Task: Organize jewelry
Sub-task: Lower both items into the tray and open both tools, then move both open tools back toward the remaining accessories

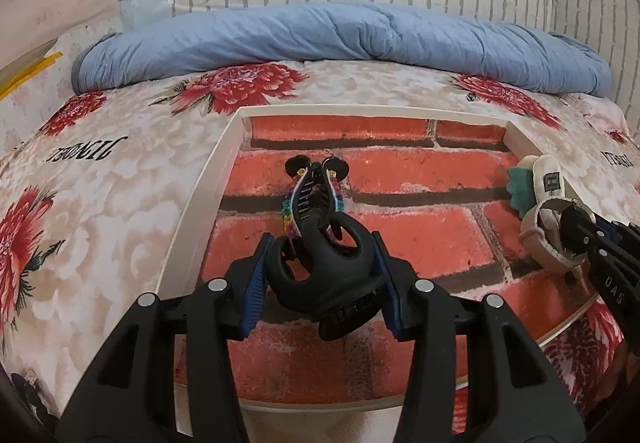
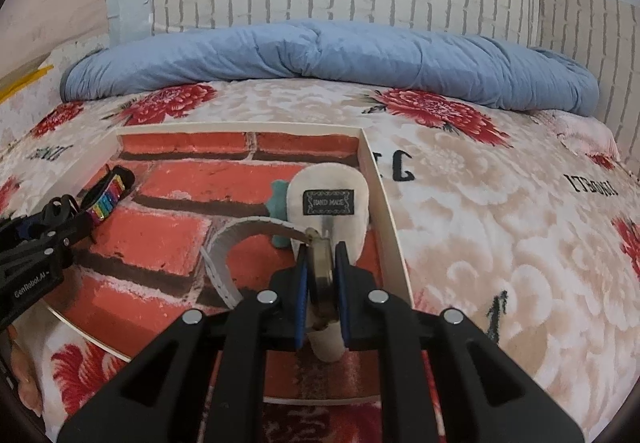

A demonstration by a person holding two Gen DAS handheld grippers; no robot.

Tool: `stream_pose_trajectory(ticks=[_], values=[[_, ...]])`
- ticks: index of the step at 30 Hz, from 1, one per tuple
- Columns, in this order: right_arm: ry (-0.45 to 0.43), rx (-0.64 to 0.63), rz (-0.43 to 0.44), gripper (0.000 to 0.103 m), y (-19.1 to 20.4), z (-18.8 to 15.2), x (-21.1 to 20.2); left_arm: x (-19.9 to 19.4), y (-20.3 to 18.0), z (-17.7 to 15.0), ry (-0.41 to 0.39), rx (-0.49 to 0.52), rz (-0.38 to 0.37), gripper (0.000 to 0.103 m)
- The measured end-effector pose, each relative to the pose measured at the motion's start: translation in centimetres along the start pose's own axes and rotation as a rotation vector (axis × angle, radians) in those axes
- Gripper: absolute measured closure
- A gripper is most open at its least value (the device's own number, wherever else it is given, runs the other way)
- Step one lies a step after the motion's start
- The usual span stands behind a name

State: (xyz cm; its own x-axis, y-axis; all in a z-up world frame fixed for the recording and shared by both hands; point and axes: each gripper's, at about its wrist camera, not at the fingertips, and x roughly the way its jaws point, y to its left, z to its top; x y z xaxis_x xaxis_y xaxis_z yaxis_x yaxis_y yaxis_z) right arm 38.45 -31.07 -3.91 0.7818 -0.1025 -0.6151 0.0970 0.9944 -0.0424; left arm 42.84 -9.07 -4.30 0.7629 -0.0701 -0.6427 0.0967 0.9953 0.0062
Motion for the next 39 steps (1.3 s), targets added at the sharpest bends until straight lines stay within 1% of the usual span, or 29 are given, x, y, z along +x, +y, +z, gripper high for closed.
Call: stream_pose_trajectory(ticks=[6, 8, 10, 12, 13, 15, 16, 18, 19, 20, 21, 23, 24, 27, 28, 32, 39], values=[[0.026, 0.009, 0.018, 0.087, -0.2, -0.1, 0.4, 0.5, 0.4, 0.0, 0.026, -0.023, -0.003, 0.056], [0.04, 0.016, 0.022, 0.084, -0.2, -0.1, 0.7, 0.5, 0.5, 0.0, 0.026, -0.025, -0.002, 0.056], [0.049, 0.03, 0.03, 0.084, -0.5, -0.2, 0.8, 0.5, 0.4, 0.0, 0.022, -0.022, -0.003, 0.054], [0.045, 0.042, 0.035, 0.083, -0.7, -0.2, 0.7, 0.3, 0.5, 0.0, 0.015, -0.021, 0.001, 0.045], [0.045, 0.051, 0.042, 0.082, -0.9, -0.2, 0.7, 0.2, 0.5, 0.0, 0.008, -0.022, 0.004, 0.043], [0.039, 0.065, 0.048, 0.078, -1.2, -0.2, 0.6, -0.2, 0.5, 0.0, -0.009, -0.024, 0.006, 0.035], [0.027, 0.072, 0.052, 0.073, -1.3, -0.2, 0.3, -0.5, 0.5, 0.0, -0.024, -0.024, 0.004, 0.033], [0.001, 0.085, 0.055, 0.06, -1.6, -0.2, -0.2, -0.9, 0.5, 0.0, -0.042, -0.022, 0.002, 0.026], [-0.015, 0.091, 0.055, 0.05, -1.7, -0.2, -0.6, -1.2, 0.4, 0.0, -0.054, -0.02, -0.002, 0.024], [-0.026, 0.095, 0.061, 0.045, -1.8, -0.2, -0.8, -1.4, 0.4, -0.1, -0.064, -0.02, -0.007, 0.021], [-0.04, 0.097, 0.072, 0.044, -1.9, -0.2, -1.1, -1.7, 0.5, -0.1, -0.075, -0.023, -0.011, 0.015], [-0.06, 0.101, 0.072, 0.032, -2.1, -0.2, -1.7, -2.4, 0.8, -0.2, -0.105, -0.035, -0.015, 0.007], [-0.076, 0.105, 0.073, 0.029, -2.2, -0.2, -2.0, -2.7, 1.0, -0.2, -0.122, -0.043, -0.019, 0.005], [-0.126, 0.121, 0.072, 0.019, -2.7, -0.3, -3.5, -3.2, 1.1, -0.4, -0.134, -0.046, -0.029, 0.005], [-0.139, 0.127, 0.07, 0.014, -2.9, -0.3, -3.9, -3.4, 1.0, -0.5, -0.137, -0.045, -0.026, 0.005], [-0.163, 0.152, 0.05, 0.007, -3.7, -0.5, -5.0, -4.2, 0.8, -0.8, -0.16, -0.033, -0.011, 0.005], [-0.169, 0.17, 0.006, 0.007, -4.6, -1.5, -6.7, -6.0, 1.2, -1.9, -0.165, -0.028, -0.003, 0.005]])
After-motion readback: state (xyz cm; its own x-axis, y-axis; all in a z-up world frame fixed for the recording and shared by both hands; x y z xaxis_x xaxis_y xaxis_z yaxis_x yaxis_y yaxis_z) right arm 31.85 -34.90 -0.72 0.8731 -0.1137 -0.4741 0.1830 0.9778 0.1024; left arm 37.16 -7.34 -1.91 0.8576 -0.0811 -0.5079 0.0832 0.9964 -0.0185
